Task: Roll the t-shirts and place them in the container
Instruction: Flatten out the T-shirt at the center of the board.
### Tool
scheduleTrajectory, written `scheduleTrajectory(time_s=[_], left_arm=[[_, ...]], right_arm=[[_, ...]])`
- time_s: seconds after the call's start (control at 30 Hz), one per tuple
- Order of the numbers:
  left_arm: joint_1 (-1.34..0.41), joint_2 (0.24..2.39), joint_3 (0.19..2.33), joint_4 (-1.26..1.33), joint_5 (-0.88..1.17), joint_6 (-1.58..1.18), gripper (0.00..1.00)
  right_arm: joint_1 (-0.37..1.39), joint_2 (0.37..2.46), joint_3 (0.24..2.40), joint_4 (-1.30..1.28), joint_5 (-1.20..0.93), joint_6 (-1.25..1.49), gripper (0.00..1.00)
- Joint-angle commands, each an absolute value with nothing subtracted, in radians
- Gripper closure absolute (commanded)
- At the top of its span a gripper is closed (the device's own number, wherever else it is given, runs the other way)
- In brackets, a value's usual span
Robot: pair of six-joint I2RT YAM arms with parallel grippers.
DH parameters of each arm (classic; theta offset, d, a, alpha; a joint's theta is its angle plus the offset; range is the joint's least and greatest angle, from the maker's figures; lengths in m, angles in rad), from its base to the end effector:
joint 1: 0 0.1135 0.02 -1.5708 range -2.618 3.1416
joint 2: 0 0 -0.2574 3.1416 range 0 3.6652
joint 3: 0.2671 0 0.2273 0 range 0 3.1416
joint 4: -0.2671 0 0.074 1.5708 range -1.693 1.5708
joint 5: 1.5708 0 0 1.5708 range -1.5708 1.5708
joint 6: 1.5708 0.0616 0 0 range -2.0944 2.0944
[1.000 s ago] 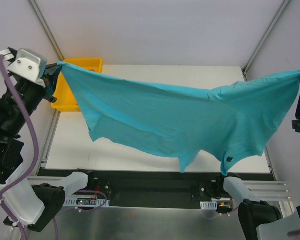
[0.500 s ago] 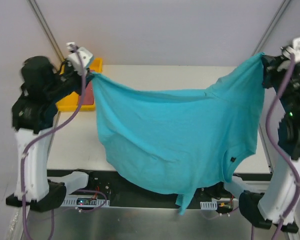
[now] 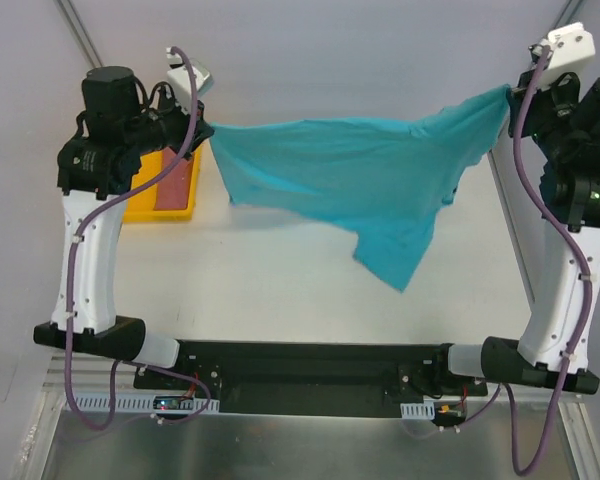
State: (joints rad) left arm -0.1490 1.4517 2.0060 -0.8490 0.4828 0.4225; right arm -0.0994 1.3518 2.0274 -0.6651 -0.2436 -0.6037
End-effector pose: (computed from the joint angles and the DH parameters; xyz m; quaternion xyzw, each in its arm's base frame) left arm 0.2601 -0.0680 0.4981 0.3565 0.7082 -0.1114 0.5991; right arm 0.2317 -0.0082 0.5501 -0.2578 0.6546 -0.1627 0.6918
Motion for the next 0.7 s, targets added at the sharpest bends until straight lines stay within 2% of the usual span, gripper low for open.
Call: scheduleTrajectory(time_s=[0.0, 0.47, 0.57, 0.67], left_arm=[[-0.141, 1.364, 2.094, -0.819, 0.584, 0.354, 1.0], [-0.13, 1.065, 2.022, -0.819, 0.506, 0.433, 1.0], [-0.101, 1.034, 2.068, -0.815, 0.552, 0.394, 1.0], [-0.057, 1.045, 2.202, -0.779, 0.571, 0.344, 1.0]], right_arm=[[-0.094, 1.235, 2.088, -0.584, -0.253, -0.603, 0.99], [-0.095, 0.985, 2.244, -0.773, -0.291, -0.545, 0.99], [-0.094, 0.936, 2.267, -0.764, -0.279, -0.532, 0.99], [-0.095, 0.933, 2.29, -0.715, -0.238, -0.5, 0.99]])
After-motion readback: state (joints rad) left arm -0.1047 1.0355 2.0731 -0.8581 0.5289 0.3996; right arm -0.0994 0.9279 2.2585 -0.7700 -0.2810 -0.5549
